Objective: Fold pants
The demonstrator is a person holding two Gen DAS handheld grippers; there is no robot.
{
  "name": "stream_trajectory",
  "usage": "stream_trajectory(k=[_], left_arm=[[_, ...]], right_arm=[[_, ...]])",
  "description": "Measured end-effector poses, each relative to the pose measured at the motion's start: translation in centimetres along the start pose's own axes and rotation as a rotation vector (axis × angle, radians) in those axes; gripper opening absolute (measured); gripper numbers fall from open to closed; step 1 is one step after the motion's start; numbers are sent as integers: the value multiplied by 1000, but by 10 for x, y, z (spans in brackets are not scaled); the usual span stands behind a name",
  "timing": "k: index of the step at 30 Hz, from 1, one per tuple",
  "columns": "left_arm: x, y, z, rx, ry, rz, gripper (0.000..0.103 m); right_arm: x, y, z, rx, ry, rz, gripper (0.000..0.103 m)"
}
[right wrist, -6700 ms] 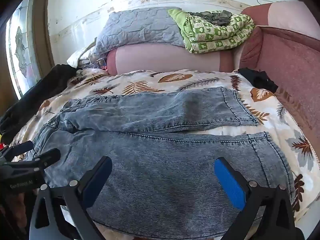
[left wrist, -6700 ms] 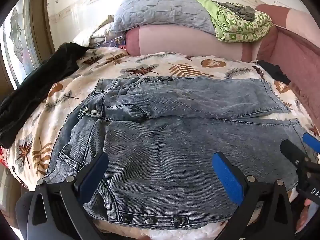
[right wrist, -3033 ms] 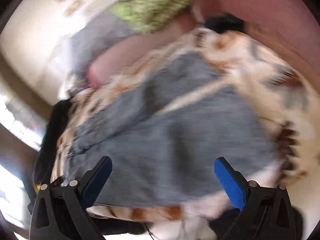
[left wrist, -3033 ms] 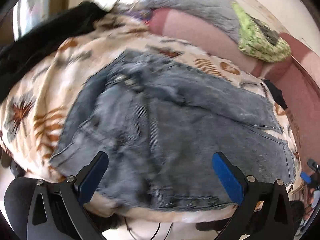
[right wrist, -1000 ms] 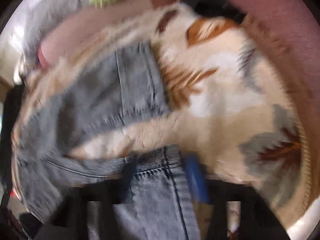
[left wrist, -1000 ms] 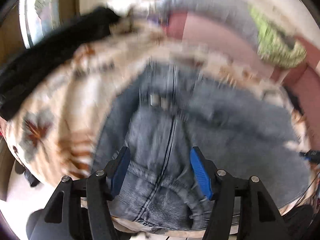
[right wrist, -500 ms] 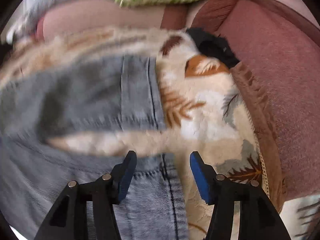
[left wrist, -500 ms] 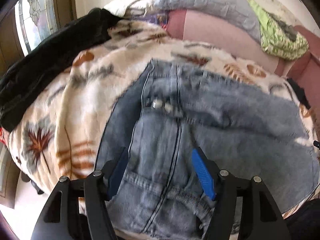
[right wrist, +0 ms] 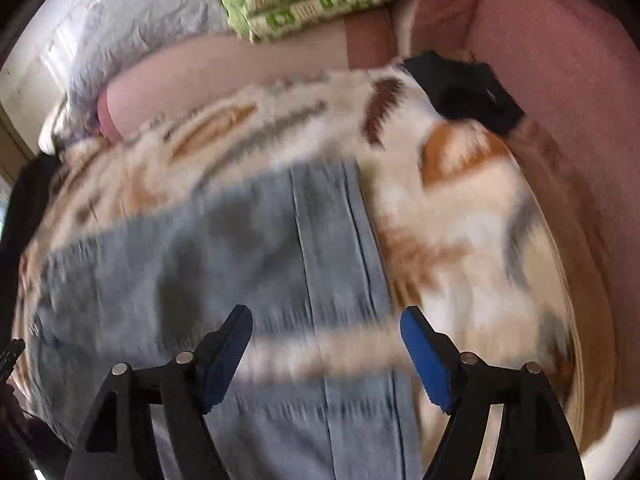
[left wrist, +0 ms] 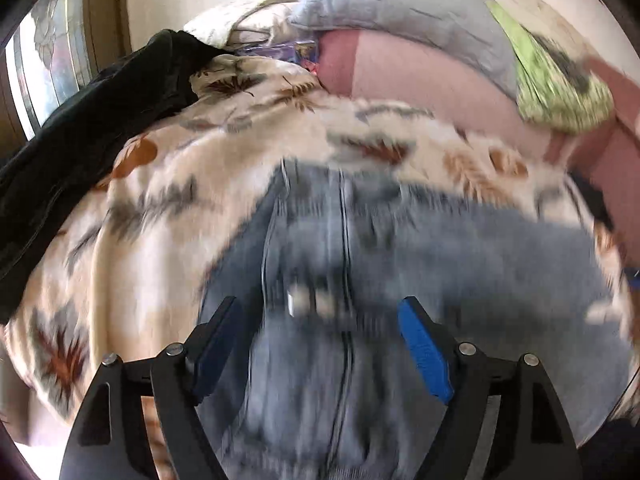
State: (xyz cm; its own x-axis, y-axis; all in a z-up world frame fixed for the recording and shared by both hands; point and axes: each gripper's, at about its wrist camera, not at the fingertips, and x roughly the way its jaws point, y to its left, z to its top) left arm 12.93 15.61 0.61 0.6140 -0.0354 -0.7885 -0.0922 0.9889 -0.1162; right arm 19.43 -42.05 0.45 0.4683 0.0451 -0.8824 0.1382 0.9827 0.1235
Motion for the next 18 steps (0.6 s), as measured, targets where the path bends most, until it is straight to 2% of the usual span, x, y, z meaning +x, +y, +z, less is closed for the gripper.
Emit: stream_trajectory(k=[3,5,8,11,14,16,18], left_arm=[[33,14,38,-66,26,-29,81],[60,23,59,-106,63,-58,81],[88,36,79,-168,114,-81,80],[108,42,91,-197,132,-86,79],[124,36,103,-163,157,-85,65],[133,30,109,-154,167,-91,63],[142,26,114,-146,177,-92,52]], right_arm=[[43,-8,43,46,22,-7,75],[74,-19,66,107,45,-1,68],[100,-29,77,174,74,25,66],[113,-28,76,168,88,51,60],[110,-28,75,166,87,65,60],[108,-30,76,174,86,74,60],[104,-28,78,160,70,68,59]])
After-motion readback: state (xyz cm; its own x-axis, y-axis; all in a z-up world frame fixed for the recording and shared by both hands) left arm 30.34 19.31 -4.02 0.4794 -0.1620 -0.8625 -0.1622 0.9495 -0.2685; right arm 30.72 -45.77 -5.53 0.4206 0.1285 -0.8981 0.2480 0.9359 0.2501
